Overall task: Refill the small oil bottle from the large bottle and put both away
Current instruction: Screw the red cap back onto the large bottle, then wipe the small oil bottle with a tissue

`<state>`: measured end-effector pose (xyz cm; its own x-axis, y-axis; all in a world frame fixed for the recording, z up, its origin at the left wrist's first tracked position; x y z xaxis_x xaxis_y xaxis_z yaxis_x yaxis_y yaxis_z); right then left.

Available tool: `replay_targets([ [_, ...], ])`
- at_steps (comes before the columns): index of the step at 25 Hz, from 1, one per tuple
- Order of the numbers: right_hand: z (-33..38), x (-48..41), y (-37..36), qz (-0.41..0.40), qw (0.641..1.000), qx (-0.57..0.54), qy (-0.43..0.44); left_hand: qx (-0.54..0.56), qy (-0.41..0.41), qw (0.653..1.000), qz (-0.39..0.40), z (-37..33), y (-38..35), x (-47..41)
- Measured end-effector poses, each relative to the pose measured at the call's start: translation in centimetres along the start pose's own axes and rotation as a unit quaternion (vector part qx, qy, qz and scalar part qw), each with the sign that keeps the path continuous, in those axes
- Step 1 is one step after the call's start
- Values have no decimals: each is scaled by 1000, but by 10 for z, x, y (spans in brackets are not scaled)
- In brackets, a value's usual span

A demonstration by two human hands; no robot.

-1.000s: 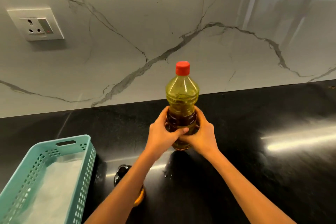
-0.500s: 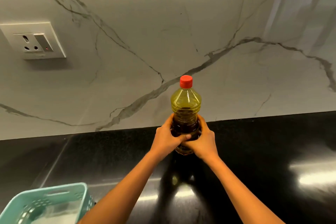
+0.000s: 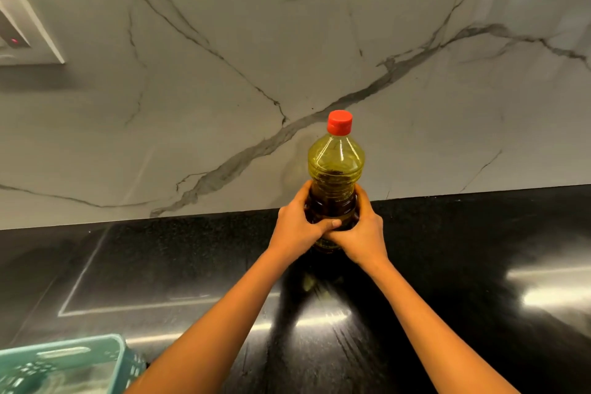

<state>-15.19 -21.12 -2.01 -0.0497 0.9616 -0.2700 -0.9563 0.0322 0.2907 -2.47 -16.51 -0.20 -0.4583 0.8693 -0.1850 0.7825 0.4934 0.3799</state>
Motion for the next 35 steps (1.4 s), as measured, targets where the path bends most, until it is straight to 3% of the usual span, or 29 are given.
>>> replay_targets([
  [7,11,13,1,45,998,47,-9,-94,20,995,1,-6,13,20],
  [14,82,68,44,6,995,47,88,-168,-67,983,-25,-51,67,111],
  [22,145,181,60,40,991,-22,128,-251,-108,947,-168,-49,174,259],
  [29,213,297,26,130,967,-63,208,-357,-3,900,-250,14,267,367],
  [35,241,377,-44,260,914,-26,310,-418,49,870,-256,45,314,405],
])
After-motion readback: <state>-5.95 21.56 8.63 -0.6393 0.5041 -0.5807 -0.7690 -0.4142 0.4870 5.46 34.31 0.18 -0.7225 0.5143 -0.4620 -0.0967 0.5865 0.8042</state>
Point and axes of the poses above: each hand's wrist, its own x-axis away from the middle knuckle, its own y-axis out of the back of the hand, z = x × y, the point moved 10 cm from there along -x, towards the middle knuckle, and after that the axes turned 13 degrees about -z, right-handed, at the moved point
